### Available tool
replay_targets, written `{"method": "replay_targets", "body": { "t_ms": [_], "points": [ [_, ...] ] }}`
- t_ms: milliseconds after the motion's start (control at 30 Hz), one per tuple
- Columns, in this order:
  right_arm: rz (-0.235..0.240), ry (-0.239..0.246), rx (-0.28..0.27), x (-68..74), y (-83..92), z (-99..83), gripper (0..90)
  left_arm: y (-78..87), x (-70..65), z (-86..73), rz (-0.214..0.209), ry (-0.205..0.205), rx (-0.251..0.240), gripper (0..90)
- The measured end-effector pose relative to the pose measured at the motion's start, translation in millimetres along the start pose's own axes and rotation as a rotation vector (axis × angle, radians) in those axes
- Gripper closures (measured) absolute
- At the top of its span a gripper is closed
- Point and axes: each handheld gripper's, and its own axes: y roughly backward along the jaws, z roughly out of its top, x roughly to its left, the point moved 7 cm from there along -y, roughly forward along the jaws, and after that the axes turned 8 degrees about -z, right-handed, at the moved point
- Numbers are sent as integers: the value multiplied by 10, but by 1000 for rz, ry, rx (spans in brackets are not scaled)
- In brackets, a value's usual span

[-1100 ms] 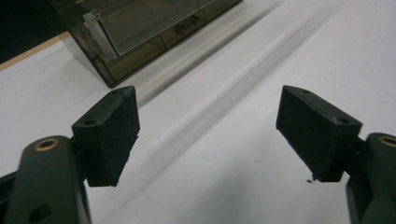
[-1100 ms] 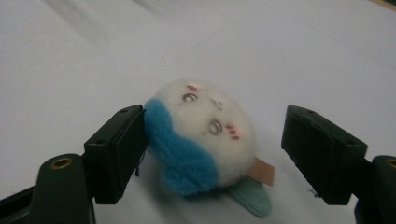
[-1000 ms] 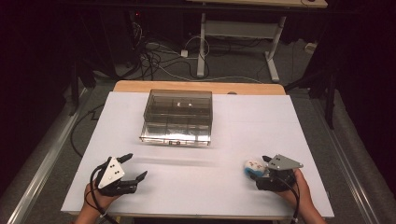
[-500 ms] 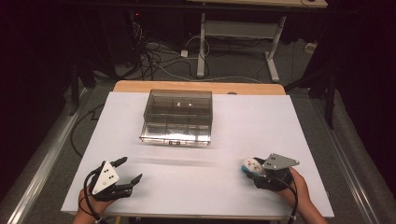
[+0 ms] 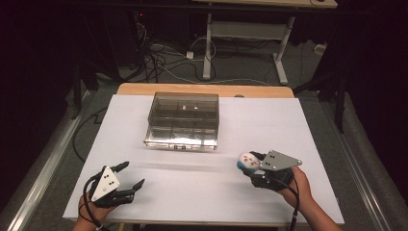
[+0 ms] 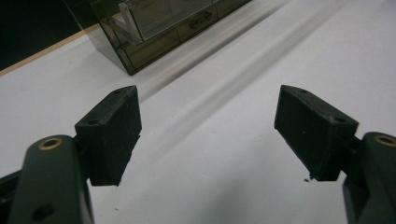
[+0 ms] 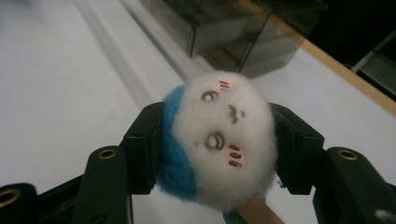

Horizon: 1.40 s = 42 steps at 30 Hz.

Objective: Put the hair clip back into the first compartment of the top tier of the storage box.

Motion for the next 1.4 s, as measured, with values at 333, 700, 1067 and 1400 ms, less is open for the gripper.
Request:
{"method": "replay_targets", "body": {
  "t_ms": [333,700,1067,1400],
  "points": [
    [21,44,-70,60,-261,578,425,-33,-4,-15,19,-9,30,223],
    [36,94,-104,186,-624,1156,424,-43,-20,-10,11,-14,26,223],
    [92,118,-56,542,-1286,1646,421,-20,-17,-3,14,-20,19,223],
    [95,145,5,762,-1719,1832,416,-7,-18,6,5,-20,7,223]
  ]
}}
